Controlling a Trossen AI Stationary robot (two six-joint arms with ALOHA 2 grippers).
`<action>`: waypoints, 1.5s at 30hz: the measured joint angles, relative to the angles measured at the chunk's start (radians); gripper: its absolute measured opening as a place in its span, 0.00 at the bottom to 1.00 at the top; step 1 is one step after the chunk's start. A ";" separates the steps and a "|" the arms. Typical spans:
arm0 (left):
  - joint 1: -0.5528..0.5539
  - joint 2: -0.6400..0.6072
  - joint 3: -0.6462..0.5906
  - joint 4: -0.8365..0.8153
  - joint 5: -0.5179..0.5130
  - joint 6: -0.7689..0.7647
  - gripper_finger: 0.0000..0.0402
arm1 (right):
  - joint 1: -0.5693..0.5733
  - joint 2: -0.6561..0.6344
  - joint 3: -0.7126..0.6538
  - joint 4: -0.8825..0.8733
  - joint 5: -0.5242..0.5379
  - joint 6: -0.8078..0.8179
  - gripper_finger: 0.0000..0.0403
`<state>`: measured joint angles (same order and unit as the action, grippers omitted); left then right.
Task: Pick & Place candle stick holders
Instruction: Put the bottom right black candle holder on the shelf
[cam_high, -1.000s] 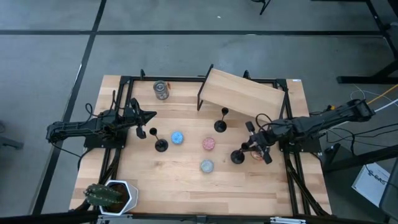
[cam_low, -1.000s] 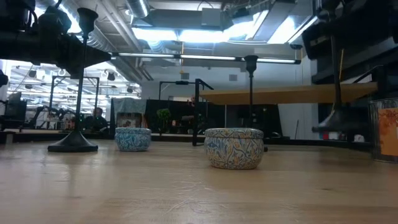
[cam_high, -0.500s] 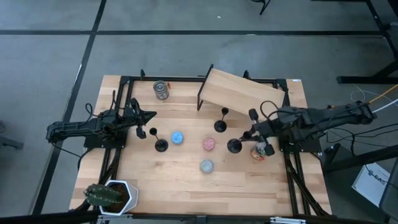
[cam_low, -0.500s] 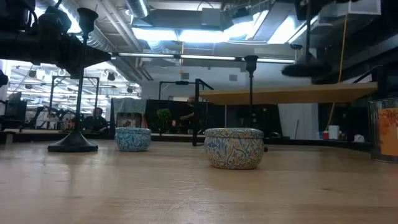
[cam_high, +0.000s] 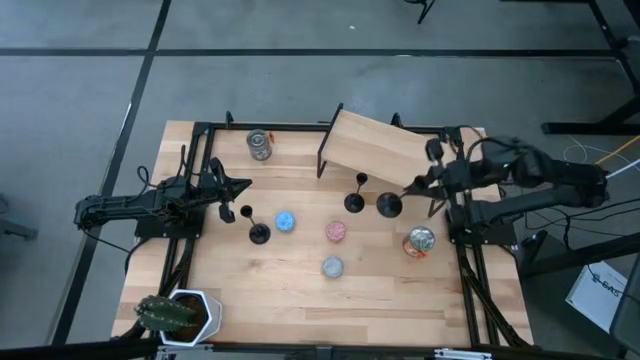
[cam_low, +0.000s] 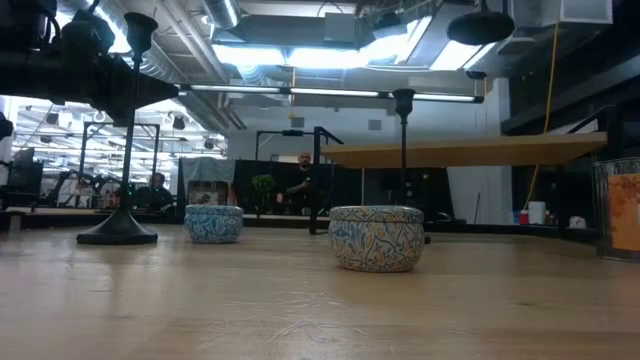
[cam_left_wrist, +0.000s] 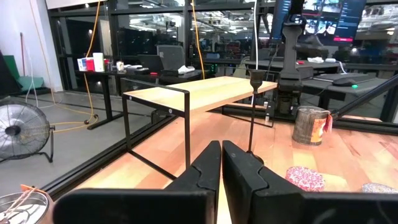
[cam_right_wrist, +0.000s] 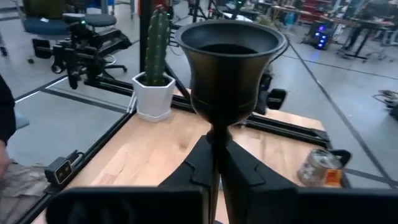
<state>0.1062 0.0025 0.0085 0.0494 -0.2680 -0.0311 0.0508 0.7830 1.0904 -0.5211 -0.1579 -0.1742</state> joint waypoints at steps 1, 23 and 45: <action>0.000 0.000 0.000 0.000 0.000 0.000 0.03 | -0.012 0.000 0.022 -0.026 0.000 -0.010 0.04; 0.000 0.000 0.000 0.000 0.000 0.000 0.02 | -0.384 -0.005 0.145 -0.463 0.368 -0.166 0.05; 0.000 0.000 0.000 0.000 0.000 0.000 0.03 | -0.591 -0.230 -0.141 -0.297 0.525 0.027 0.06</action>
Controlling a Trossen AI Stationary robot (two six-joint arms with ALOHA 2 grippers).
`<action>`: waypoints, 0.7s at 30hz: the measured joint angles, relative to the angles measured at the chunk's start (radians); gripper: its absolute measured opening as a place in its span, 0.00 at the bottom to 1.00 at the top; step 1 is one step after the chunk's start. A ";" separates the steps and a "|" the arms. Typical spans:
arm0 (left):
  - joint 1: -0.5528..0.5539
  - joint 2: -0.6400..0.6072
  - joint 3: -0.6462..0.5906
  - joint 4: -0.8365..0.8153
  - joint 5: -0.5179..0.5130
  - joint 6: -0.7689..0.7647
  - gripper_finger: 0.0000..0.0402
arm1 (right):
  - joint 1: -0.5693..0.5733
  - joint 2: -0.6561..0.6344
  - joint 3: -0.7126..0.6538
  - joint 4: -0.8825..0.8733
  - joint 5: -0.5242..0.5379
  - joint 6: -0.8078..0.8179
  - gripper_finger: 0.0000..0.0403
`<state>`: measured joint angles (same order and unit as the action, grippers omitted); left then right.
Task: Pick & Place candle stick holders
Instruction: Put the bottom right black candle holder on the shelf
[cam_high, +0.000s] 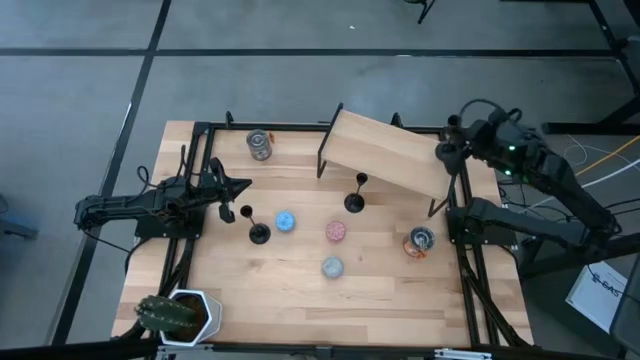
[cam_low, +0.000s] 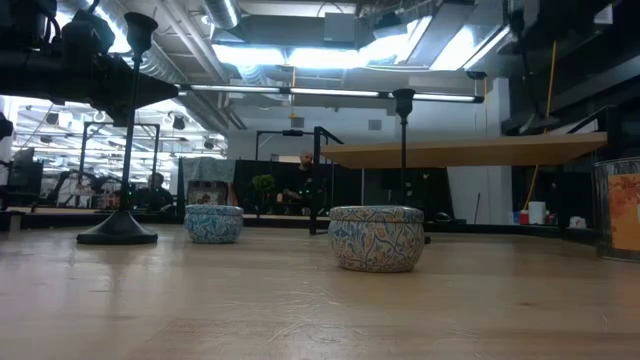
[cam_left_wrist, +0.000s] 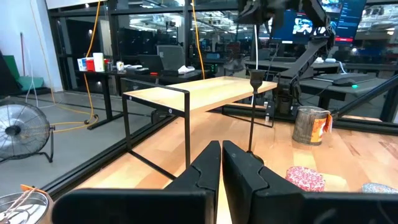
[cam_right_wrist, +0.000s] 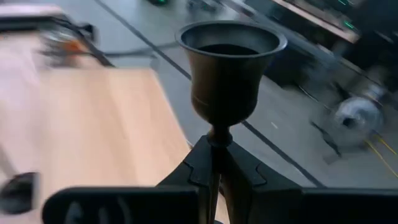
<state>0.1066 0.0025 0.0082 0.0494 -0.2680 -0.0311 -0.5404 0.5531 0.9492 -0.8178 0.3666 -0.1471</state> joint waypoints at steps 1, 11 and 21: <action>0.000 0.000 0.000 0.000 0.000 0.000 0.03 | -0.003 0.000 -0.024 0.024 0.013 0.006 0.06; 0.000 0.000 0.000 0.000 0.000 0.000 0.03 | -0.040 -0.001 -0.151 0.198 0.026 0.046 0.06; 0.000 0.000 0.000 0.000 0.000 0.000 0.02 | -0.071 -0.079 -0.151 0.175 0.026 0.121 0.06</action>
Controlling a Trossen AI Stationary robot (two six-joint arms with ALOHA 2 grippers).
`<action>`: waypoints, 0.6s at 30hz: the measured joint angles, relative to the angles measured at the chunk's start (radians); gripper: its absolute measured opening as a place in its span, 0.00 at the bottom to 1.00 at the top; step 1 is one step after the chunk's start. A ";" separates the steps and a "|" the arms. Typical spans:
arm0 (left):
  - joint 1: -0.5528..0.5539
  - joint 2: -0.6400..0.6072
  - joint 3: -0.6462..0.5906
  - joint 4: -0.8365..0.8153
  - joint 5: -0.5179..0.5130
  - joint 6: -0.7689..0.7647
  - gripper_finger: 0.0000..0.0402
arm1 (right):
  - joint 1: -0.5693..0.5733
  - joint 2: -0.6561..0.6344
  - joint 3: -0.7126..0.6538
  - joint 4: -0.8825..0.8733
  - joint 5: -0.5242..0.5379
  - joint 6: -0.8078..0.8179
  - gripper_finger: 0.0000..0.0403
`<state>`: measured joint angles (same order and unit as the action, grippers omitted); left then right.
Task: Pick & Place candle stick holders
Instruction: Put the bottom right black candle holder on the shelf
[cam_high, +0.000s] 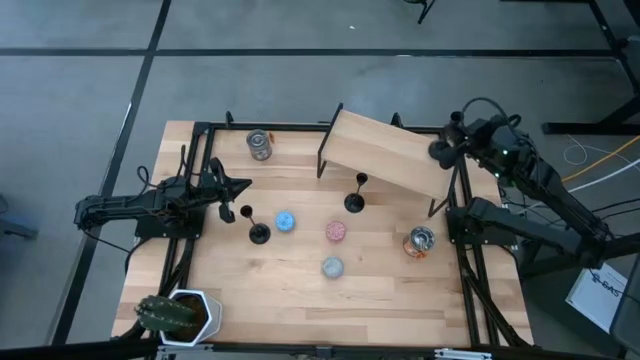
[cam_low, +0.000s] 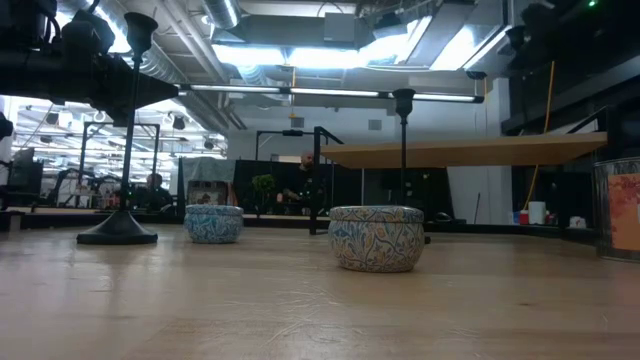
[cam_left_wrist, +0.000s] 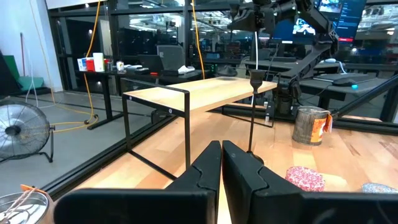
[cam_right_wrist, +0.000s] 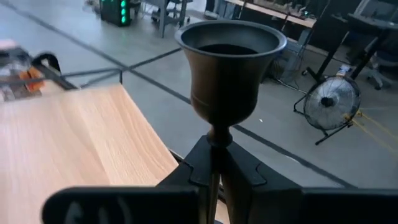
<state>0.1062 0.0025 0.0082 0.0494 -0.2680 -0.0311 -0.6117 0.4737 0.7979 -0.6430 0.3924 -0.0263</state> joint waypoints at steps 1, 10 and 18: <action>0.000 0.000 0.000 0.000 0.000 0.000 0.02 | 0.000 -0.006 0.000 -0.011 0.000 0.017 0.06; 0.000 0.000 0.000 0.000 0.000 0.000 0.03 | 0.000 -0.015 0.000 -0.055 0.051 0.072 0.06; 0.000 0.000 0.000 0.000 0.000 0.000 0.03 | 0.000 -0.012 -0.001 -0.049 0.053 0.099 0.06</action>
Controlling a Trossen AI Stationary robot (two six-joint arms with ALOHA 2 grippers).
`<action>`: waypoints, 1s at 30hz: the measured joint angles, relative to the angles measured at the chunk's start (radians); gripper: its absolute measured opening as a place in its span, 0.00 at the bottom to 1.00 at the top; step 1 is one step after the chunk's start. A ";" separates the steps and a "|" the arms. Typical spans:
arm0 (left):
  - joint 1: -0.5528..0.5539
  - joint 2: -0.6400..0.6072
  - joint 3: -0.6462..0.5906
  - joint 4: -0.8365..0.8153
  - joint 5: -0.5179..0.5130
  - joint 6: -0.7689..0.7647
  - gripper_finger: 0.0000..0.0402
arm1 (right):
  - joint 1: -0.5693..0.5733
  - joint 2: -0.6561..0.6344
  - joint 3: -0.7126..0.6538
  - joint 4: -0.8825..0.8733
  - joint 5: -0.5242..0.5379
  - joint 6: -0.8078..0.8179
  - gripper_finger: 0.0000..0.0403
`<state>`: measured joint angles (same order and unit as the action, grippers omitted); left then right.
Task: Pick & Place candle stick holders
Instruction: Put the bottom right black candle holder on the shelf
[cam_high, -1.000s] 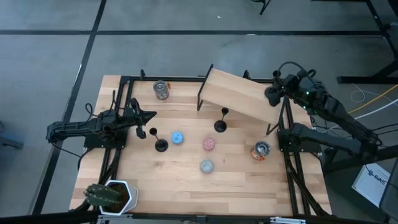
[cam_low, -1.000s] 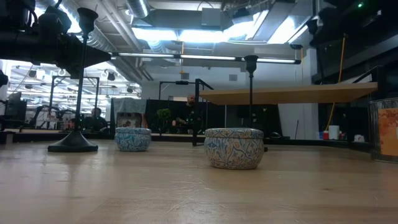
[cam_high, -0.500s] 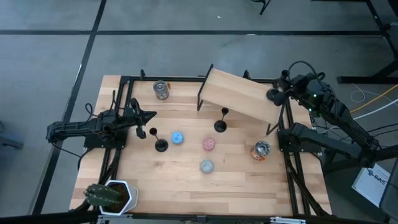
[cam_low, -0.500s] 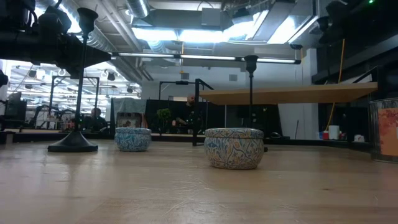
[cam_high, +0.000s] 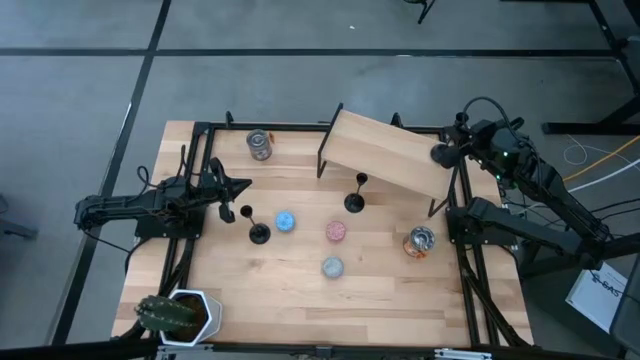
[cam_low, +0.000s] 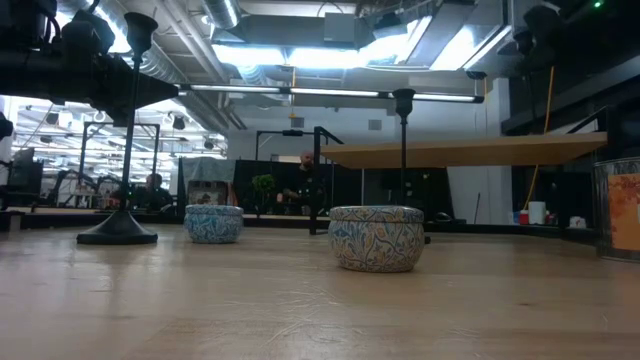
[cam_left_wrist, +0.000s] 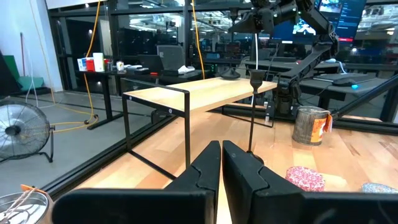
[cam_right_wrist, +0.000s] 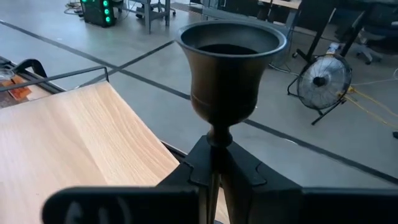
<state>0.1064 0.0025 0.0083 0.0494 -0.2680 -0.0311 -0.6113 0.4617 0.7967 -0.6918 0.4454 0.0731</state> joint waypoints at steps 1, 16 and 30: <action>0.000 0.000 0.000 0.000 0.000 0.000 0.03 | 0.000 0.002 0.000 0.000 0.000 0.010 0.06; 0.000 0.000 0.000 0.000 0.000 0.000 0.03 | 0.000 0.060 0.002 0.014 0.000 -0.009 0.07; 0.000 0.000 0.000 0.000 0.000 0.000 0.03 | 0.000 0.055 -0.001 0.011 0.048 -0.002 0.42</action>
<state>0.1064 0.0025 0.0083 0.0494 -0.2680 -0.0312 -0.6111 0.5171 0.7956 -0.6807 0.4938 0.0715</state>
